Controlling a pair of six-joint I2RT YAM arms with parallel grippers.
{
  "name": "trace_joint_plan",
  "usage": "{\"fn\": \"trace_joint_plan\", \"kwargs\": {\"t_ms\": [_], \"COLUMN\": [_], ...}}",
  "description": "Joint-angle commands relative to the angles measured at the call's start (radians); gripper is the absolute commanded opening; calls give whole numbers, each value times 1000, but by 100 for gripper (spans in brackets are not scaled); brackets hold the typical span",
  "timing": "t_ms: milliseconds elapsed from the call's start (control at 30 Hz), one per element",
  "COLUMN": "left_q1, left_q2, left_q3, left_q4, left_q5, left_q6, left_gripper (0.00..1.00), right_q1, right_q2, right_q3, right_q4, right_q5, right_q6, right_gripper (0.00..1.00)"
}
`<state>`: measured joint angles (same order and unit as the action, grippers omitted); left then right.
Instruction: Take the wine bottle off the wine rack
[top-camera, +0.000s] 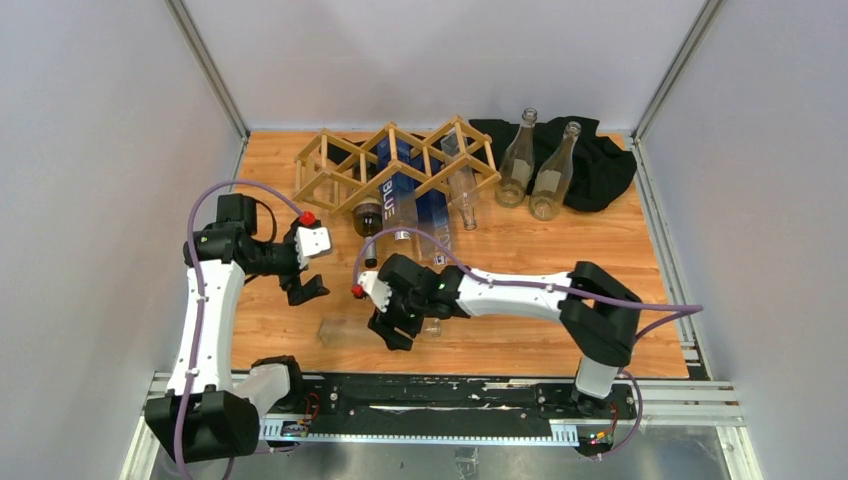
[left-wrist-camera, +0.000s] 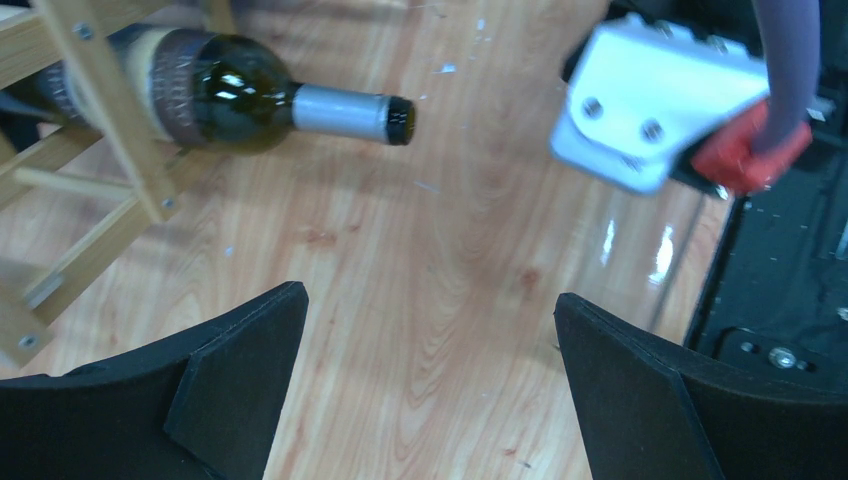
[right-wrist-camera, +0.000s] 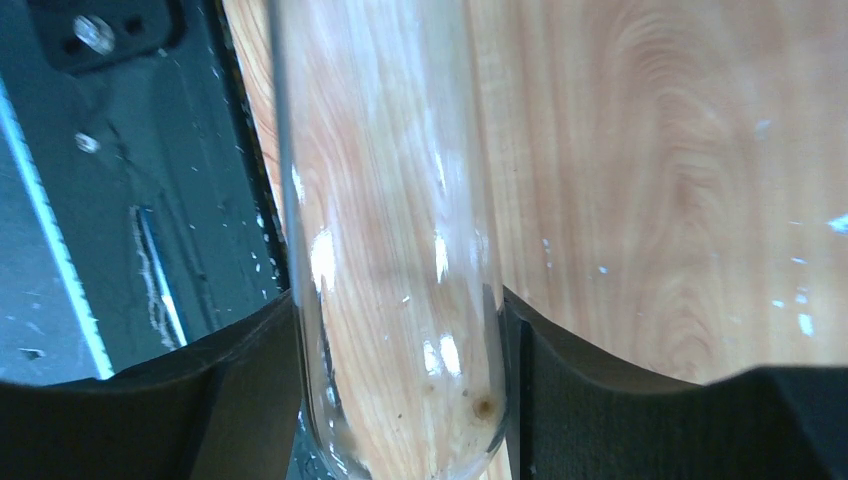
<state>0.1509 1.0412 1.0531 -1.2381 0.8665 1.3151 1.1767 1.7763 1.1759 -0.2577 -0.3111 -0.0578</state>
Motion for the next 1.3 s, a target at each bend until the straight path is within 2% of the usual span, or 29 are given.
{"fn": "trace_joint_plan", "kwargs": {"t_ms": [0,267,467,567,867,1067,1267], "left_q1": [-67,-325,-415,-436,-495,-502,-504], "left_q2": [-35,-70,-108,-143,-286,-357,-418], "left_q3": [18,-39,-88,-82,-152,-204,-267], "left_q4": [-67,-69,-67,-43,195,278,457], "left_q5": [-19,-96,-194,-244,-447,-518,-550], "left_q6": [11,-61,11,23,10,110,174], "left_gripper": [100,100,100,100,100,100,100], "right_q1": [-35,-82,-88,-89,-119,-134,-136], "right_q2": [-116,-220,-285,-302,-262,-236,-207], "right_q3": [-41,-104,-102,-68,102,186,227], "right_q4": [75,101,101,88,37,33,15], "right_q5": [-43,-46,-50,-56,-141,-201,-243], "right_q6": [52,108,147,181,303,369,387], "right_gripper": [0,0,0,0,0,0,0]}}
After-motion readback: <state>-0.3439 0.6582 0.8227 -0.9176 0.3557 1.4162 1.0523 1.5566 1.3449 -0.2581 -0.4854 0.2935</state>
